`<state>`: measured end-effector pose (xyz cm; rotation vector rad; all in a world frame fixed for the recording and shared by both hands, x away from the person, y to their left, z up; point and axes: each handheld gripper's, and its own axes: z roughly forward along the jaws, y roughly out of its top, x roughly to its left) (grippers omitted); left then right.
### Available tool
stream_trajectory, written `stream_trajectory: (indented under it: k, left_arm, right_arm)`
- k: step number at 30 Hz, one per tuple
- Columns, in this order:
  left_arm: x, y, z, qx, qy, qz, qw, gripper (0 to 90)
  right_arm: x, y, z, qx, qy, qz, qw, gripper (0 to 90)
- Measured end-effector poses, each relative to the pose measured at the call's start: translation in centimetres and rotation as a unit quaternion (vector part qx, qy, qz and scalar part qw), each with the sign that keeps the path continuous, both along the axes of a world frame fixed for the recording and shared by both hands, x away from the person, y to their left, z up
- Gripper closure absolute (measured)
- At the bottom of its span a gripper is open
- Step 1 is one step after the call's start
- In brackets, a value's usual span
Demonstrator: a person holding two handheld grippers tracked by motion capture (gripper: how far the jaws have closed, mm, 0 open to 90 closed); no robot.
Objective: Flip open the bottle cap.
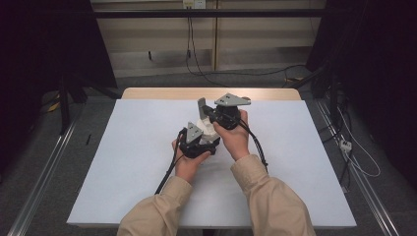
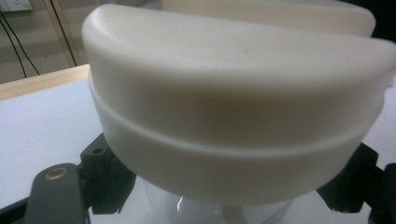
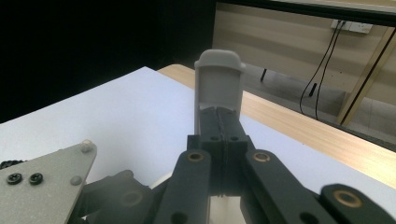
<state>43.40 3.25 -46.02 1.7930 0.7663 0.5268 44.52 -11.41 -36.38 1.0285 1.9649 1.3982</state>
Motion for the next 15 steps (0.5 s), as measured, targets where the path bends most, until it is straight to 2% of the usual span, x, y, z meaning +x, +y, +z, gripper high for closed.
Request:
stream_trajectory:
  k: [5,6,7,11,15]
  left_arm:
    - [-0.13,-0.16,-0.02,-0.001,-0.001,0.001,1.0000,18.8]
    - [-0.17,-0.14,0.02,0.006,-0.006,-0.001,1.0000,18.8]
    - [-0.24,-0.18,-0.03,-0.004,0.002,0.004,1.0000,18.8]
    - [-0.06,0.01,0.01,0.001,0.000,0.000,1.0000,18.8]
    - [-0.05,0.03,0.00,-0.001,0.001,0.000,1.0000,18.8]
  right_arm:
    - [0.14,0.19,-0.10,-0.009,0.004,0.000,1.0000,90.0]
    - [0.20,0.24,-0.20,-0.010,0.003,0.000,0.9999,90.0]
    - [0.28,0.25,-0.28,-0.011,0.002,-0.001,0.9999,90.0]
    - [0.46,0.35,-0.42,-0.005,0.004,-0.001,1.0000,90.0]
    - [0.59,0.42,-0.38,-0.009,0.004,0.000,1.0000,90.0]
